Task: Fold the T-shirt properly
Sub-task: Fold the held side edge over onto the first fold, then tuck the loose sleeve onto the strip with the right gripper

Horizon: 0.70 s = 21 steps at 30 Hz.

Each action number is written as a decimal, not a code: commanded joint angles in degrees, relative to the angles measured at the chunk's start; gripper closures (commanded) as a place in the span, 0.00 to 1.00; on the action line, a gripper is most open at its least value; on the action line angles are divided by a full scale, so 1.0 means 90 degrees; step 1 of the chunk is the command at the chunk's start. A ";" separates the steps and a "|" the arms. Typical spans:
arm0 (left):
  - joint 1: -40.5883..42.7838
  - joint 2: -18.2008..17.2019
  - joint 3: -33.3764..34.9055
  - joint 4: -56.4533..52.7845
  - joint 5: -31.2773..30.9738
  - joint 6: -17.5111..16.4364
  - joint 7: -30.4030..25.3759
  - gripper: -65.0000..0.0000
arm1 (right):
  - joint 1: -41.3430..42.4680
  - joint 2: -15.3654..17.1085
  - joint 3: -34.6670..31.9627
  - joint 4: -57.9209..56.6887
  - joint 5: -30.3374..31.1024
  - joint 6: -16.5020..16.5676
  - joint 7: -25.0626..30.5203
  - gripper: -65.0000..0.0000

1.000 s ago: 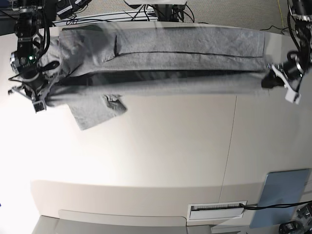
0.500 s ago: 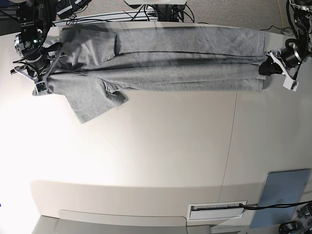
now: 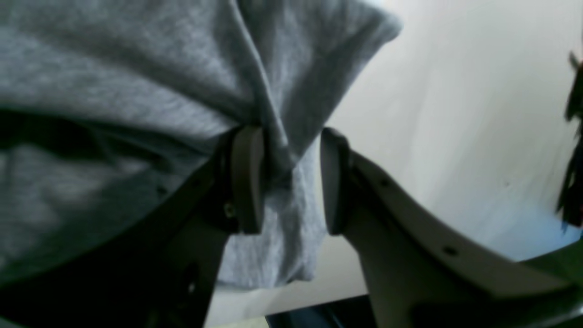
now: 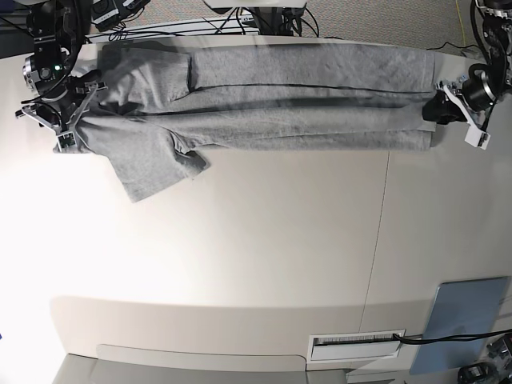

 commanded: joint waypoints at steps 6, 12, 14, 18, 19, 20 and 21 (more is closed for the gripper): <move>-0.0017 -0.0187 -0.0073 0.0090 0.0051 -0.0041 -0.0100 0.45 | 0.0758 0.0121 0.0090 0.0267 0.0291 -0.0034 0.0022 0.67; -0.0017 -0.0185 -0.0073 0.0090 0.0100 -0.0041 -0.0119 0.45 | 0.1914 -0.0211 0.0073 -0.0197 0.0680 0.0304 0.0233 0.67; -0.0015 -0.0185 -0.0073 0.0090 0.0100 -0.0041 -0.0119 0.45 | 0.2385 -0.0372 -0.0010 -0.0716 0.0967 0.0532 0.0221 0.67; -0.0017 -0.0185 -0.0073 0.0090 0.0104 -0.0044 -0.0114 0.45 | 0.3432 -0.0539 -0.0437 -0.2067 0.1355 0.0731 -0.0046 0.67; -0.0017 -0.0185 -0.0073 0.0090 0.0104 -0.0041 -0.0112 0.45 | 0.3694 -0.0566 -0.0580 -0.2373 0.1467 0.0806 -0.0155 0.67; -0.0015 -0.0185 -0.0073 0.0090 0.0104 -0.0041 -0.0112 0.45 | 0.3934 -0.0585 -0.0738 -0.2650 0.1525 0.0865 -0.0253 0.67; -0.0017 -0.0185 -0.0073 0.0090 0.0109 -0.0039 -0.0109 0.45 | 0.4163 -0.0607 -0.0901 -0.2895 0.1542 0.0916 -0.0347 0.67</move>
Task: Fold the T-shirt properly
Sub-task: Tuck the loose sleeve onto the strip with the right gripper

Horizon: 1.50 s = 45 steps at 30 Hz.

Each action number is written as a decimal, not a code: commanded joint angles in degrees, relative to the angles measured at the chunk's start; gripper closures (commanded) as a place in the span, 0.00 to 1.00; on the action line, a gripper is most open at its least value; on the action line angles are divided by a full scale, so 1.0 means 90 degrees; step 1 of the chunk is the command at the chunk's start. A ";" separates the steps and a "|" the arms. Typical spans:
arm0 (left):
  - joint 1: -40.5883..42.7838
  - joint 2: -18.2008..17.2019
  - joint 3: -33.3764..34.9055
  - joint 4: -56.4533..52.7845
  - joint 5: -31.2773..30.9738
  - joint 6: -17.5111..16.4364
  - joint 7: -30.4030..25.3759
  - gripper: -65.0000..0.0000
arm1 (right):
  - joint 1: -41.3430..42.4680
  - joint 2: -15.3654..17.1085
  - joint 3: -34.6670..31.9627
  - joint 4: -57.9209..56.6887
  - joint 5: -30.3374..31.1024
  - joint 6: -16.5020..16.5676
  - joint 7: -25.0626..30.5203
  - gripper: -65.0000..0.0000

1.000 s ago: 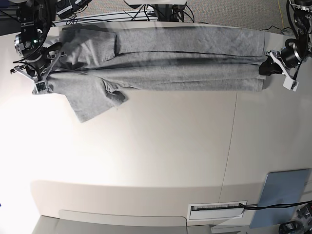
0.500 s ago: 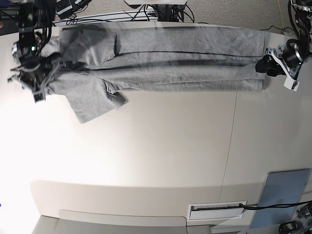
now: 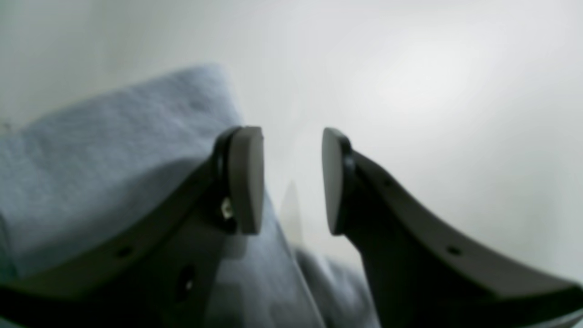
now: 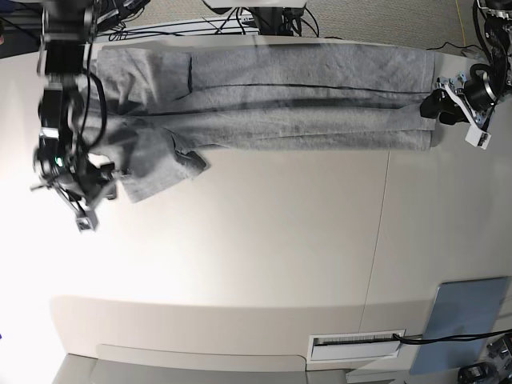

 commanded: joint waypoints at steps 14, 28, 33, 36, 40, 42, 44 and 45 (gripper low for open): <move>-0.0012 -0.0153 -0.0073 0.0090 0.0063 0.0005 -0.0095 0.45 | 0.1052 0.0083 -0.1129 -0.1326 0.0313 0.0202 -0.0491 0.74; -0.0012 -0.0151 -0.0073 0.0090 0.0087 0.0002 -0.0104 0.45 | -0.0061 0.0391 -0.1127 0.1797 -0.1324 -0.0185 -0.0430 1.00; -0.0010 -0.0119 -0.0073 0.0090 0.0209 0.0005 -0.0100 0.45 | -0.1753 0.0508 -0.1127 0.3674 -0.1800 -0.0386 -0.0342 1.00; -0.0012 -0.0119 -0.0073 0.0087 0.0204 0.0005 -0.0119 0.45 | -0.2771 0.0508 -0.1127 0.4745 -0.2108 -0.0503 -0.0345 1.00; -0.0010 -0.0119 -0.0073 0.0090 0.0206 0.0005 -0.0114 0.45 | -0.3949 0.0508 -0.1127 0.5863 -0.2244 -0.0512 -0.0311 1.00; -0.0010 -0.0119 -0.0073 0.0090 0.0206 0.0005 -0.0114 0.45 | -0.4427 0.0508 -0.1127 0.5867 -0.2237 -0.0486 -0.0296 1.00; -0.0012 -0.0119 -0.0073 0.0087 0.0206 0.0007 -0.0117 0.45 | -0.4777 0.0508 -0.1129 0.5867 -0.2174 -0.0398 -0.0318 1.00; -0.0012 -0.0119 -0.0073 0.0087 0.0204 0.0005 -0.0143 0.45 | -0.4898 0.0508 -0.1139 0.5867 -0.2042 -0.0287 -0.0384 1.00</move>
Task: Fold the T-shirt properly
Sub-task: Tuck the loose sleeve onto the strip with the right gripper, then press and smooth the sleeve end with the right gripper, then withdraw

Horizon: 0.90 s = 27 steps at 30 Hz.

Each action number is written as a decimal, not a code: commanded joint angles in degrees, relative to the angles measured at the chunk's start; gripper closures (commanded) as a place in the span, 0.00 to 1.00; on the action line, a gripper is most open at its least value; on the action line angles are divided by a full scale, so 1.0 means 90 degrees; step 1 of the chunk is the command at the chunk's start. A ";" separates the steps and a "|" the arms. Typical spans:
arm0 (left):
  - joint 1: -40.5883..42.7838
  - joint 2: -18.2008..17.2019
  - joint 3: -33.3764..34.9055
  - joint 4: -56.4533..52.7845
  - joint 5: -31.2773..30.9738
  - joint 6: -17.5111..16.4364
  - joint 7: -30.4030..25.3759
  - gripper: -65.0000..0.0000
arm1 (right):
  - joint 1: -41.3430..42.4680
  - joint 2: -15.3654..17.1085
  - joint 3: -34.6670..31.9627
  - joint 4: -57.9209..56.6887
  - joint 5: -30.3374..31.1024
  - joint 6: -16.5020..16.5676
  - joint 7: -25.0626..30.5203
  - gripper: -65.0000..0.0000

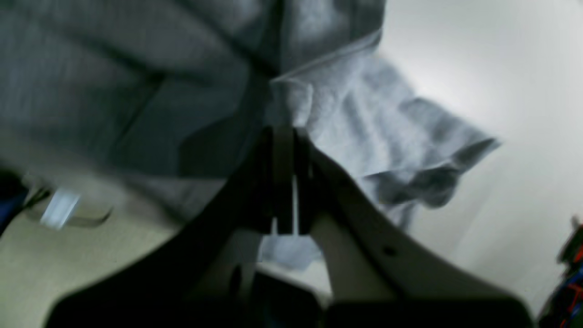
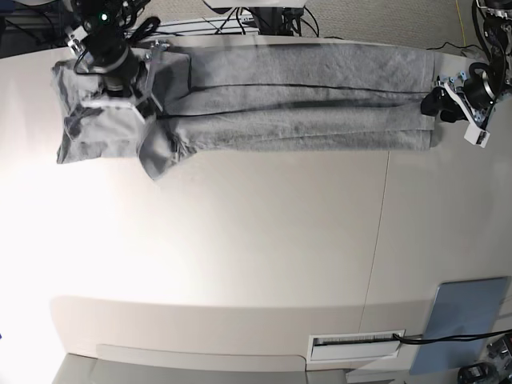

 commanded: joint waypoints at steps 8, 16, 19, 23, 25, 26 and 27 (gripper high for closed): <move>-0.0019 -0.0155 -0.0061 0.0083 -0.0112 -0.0024 -0.0163 0.45 | -0.0588 0.0056 0.0012 0.0117 0.1834 0.0792 0.0002 1.00; -0.0019 -0.0155 -0.0061 0.0083 -0.0112 -0.0024 -0.0209 0.45 | -0.0583 0.0058 0.0015 0.0117 0.1812 0.0804 -0.0182 1.00; -0.0019 -0.0155 -0.0061 0.0083 -0.0112 -0.0024 -0.0260 0.45 | -0.0583 0.0058 0.0022 0.0117 0.1741 0.0804 -0.0185 0.93; -0.0019 -0.0155 -0.0061 0.0083 -0.0109 -0.0024 -0.0255 0.45 | -0.0583 0.0056 0.0019 0.0117 0.2028 0.0806 -0.0165 0.77; -0.0019 -0.0155 -0.0061 0.0083 -0.0112 -0.0024 -0.0255 0.45 | -0.0563 0.0056 0.0022 0.0117 0.2346 0.0814 -0.0165 0.75; -0.0019 -0.0155 -0.0061 0.0083 -0.0112 -0.0022 -0.0255 0.45 | -0.0522 0.0056 0.0022 0.0117 0.2455 0.0821 -0.0158 0.75; -0.0019 -0.0155 -0.0061 0.0083 -0.0112 -0.0022 -0.0255 0.45 | -0.0464 0.0053 0.0022 0.0117 0.2453 0.0821 -0.0107 0.75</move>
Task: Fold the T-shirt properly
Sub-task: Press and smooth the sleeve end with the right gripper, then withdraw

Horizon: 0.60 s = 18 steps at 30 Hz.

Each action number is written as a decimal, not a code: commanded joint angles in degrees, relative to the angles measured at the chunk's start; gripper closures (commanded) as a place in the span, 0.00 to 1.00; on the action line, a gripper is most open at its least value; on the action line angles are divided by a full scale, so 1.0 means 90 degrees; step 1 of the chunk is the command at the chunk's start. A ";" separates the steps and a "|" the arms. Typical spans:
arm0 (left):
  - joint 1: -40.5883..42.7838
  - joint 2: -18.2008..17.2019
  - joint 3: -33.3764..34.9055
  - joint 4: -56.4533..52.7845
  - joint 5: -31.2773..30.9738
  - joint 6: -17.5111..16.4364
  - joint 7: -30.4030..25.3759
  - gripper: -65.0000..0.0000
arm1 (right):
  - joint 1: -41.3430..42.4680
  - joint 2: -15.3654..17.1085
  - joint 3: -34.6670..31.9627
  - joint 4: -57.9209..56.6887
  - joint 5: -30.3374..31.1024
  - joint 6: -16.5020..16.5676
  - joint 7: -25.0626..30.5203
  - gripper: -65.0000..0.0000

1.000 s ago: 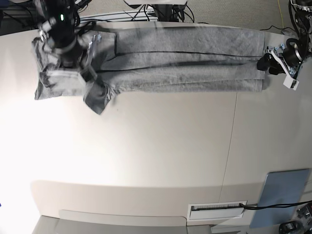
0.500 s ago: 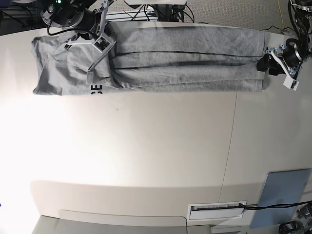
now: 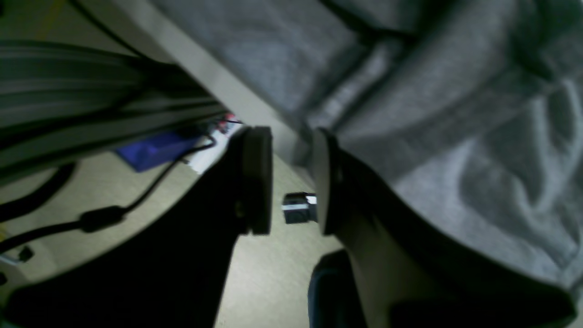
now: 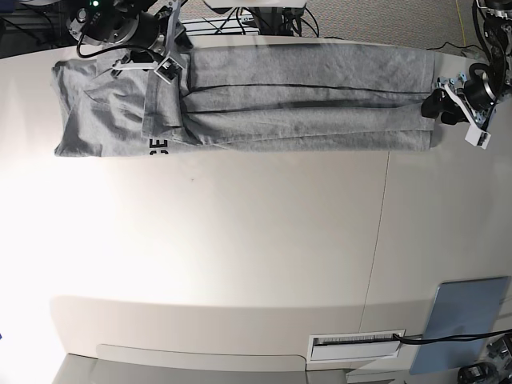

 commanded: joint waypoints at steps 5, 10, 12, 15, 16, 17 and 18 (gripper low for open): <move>-0.0017 -0.0155 -0.0061 0.0083 -0.0083 -0.0022 -0.0131 0.45 | 0.0491 -0.0027 0.0430 0.0112 -0.1093 -0.1275 0.0782 0.75; -0.0017 -0.0155 -0.0061 0.0083 -0.0087 -0.0024 -0.0136 0.45 | 0.0857 -0.0260 0.1183 0.0112 -0.1566 -0.1814 0.0969 0.92; -0.0017 -0.0155 -0.0061 0.0083 -0.0085 -0.0024 -0.0131 0.45 | 0.0942 -0.0335 0.1377 0.0112 -0.1566 -0.1814 0.1144 1.00; -0.0017 -0.0155 -0.0061 0.0083 -0.0083 -0.0024 -0.0124 0.45 | 0.1166 -0.0386 0.1469 -0.0464 -0.1566 -0.1817 0.1290 1.00; -0.0017 -0.0155 -0.0061 0.0083 -0.0085 -0.0024 -0.0126 0.45 | 0.1273 -0.0389 0.1467 -0.0716 -0.1566 -0.1817 0.1287 1.00; -0.0017 -0.0155 -0.0061 0.0083 -0.0085 -0.0024 -0.0126 0.45 | 0.1396 -0.0389 0.1467 -0.0981 -0.1569 -0.1831 0.1285 1.00; -0.0017 -0.0155 -0.0061 0.0083 -0.0085 -0.0022 -0.0124 0.45 | 0.1528 -0.0386 0.1467 -0.1243 -0.1571 -0.1887 0.1280 1.00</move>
